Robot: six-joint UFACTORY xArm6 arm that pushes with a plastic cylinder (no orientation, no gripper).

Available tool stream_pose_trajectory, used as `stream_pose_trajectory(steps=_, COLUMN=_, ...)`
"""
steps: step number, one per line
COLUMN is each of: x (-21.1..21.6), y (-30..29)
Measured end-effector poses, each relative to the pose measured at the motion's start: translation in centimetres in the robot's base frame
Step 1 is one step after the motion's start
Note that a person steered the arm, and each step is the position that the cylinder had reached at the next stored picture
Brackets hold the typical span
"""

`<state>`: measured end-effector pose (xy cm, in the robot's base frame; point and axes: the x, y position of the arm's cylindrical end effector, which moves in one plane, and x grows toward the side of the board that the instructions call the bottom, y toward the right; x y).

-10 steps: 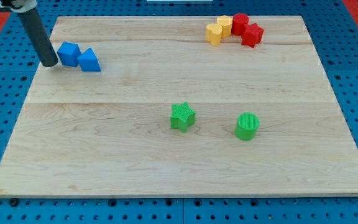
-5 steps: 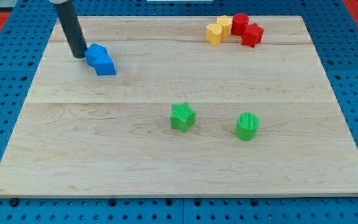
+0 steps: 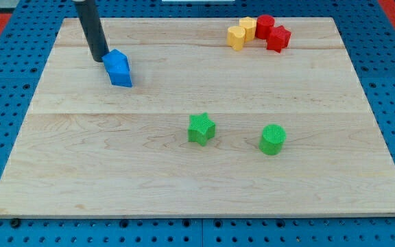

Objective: Drag the blue blocks into the green circle

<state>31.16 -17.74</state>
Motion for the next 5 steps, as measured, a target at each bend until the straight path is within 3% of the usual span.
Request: stream_pose_trajectory(steps=5, x=10.2, y=7.3)
